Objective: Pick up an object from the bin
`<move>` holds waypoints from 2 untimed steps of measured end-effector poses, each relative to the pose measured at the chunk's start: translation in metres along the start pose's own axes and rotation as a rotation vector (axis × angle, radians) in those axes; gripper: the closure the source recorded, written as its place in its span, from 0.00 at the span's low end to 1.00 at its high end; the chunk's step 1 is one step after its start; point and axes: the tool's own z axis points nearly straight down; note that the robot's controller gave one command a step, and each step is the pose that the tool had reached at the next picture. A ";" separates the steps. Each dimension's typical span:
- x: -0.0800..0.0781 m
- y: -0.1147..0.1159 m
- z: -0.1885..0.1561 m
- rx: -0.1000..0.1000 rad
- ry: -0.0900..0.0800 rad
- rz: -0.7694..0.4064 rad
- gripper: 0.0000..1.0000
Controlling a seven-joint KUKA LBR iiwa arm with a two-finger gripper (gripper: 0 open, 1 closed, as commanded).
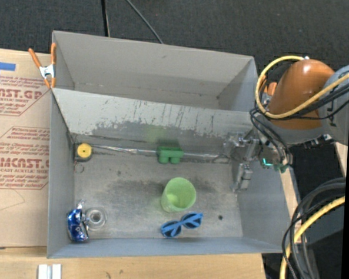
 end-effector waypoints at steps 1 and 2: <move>0.037 0.110 0.077 -0.002 -0.001 -0.171 0.00; 0.035 0.106 0.073 0.002 -0.005 -0.166 1.00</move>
Offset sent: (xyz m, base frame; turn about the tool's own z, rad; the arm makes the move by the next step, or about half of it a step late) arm -0.0365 0.1061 -0.0745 -0.1651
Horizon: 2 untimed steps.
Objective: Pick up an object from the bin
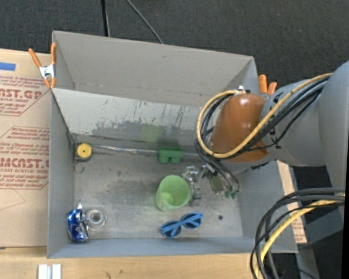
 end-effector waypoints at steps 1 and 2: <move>-0.002 0.012 -0.131 0.000 -0.012 -0.049 1.00; -0.001 0.013 -0.126 -0.001 -0.003 -0.049 0.00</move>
Offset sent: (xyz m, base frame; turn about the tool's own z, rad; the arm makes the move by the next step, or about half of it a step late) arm -0.0021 0.0124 0.1261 -0.0490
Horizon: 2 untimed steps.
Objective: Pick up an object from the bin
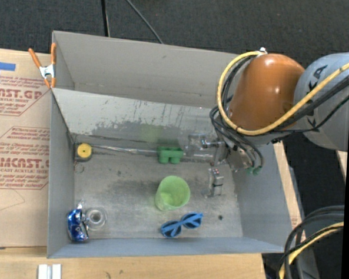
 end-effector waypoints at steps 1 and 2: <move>0.023 0.013 0.143 -0.002 0.003 -0.047 0.00; 0.063 -0.075 0.131 0.003 0.004 -0.075 0.00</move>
Offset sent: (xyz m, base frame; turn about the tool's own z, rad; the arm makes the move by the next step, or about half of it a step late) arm -0.0251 0.0079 -0.1402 -0.0487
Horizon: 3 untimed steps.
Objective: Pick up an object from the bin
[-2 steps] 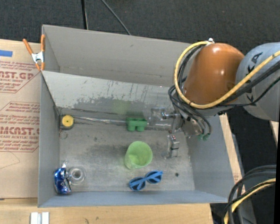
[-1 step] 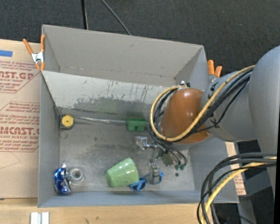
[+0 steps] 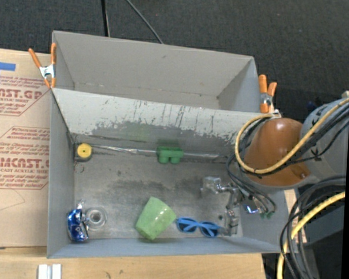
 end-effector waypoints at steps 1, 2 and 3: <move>0.006 0.039 0.008 -0.001 -0.013 -0.074 0.00; 0.008 0.038 0.009 -0.004 -0.004 -0.071 1.00; 0.005 0.038 0.008 0.000 -0.014 -0.071 0.00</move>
Offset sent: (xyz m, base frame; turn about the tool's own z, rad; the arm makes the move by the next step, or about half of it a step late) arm -0.0192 0.0333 -0.0095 -0.0711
